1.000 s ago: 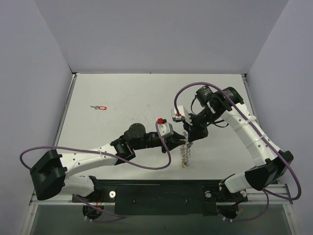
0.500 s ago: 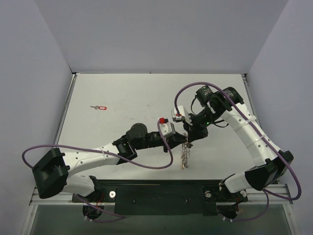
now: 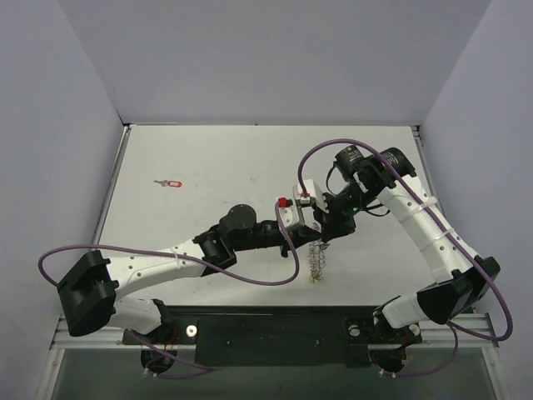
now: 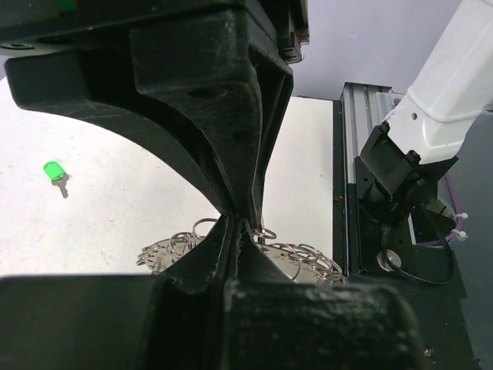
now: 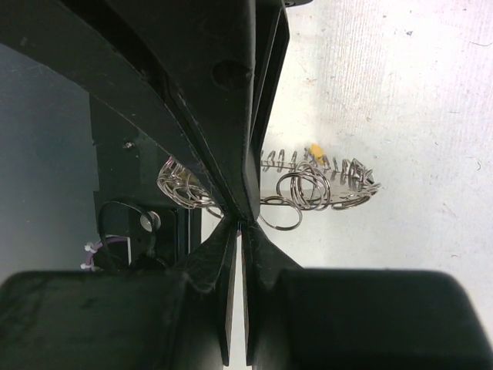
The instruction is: Put the keys on the keyring
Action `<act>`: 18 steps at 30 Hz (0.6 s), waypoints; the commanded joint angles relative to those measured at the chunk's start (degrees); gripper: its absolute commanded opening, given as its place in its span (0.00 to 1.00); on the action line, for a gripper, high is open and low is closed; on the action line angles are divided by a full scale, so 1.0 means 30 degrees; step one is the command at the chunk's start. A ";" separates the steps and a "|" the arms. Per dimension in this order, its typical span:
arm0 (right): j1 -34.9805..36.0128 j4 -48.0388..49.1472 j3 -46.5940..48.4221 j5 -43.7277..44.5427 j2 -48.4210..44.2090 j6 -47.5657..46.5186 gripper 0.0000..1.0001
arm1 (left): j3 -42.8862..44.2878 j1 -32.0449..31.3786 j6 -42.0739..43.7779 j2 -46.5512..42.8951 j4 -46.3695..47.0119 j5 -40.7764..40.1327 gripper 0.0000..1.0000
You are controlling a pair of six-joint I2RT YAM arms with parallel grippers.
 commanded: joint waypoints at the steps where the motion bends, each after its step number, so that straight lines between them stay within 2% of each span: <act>1: 0.0005 -0.3264 0.0192 -0.1075 -0.0349 -0.0055 0.00 | 0.1201 -0.0081 0.0309 0.0125 -0.1195 0.0318 0.02; 3: 0.0005 -0.3293 0.0163 -0.1075 -0.0349 -0.0026 0.00 | 0.1173 -0.0082 0.0280 0.0038 -0.1258 0.0318 0.12; 5: 0.0005 -0.3293 0.0192 -0.1075 -0.0320 -0.0055 0.00 | 0.0998 -0.0110 0.0309 -0.0080 -0.1112 0.0230 0.15; 18: -0.0112 -0.3293 0.0192 -0.1221 -0.0320 -0.0026 0.00 | 0.1202 -0.0081 0.0280 0.0066 -0.1228 0.0229 0.16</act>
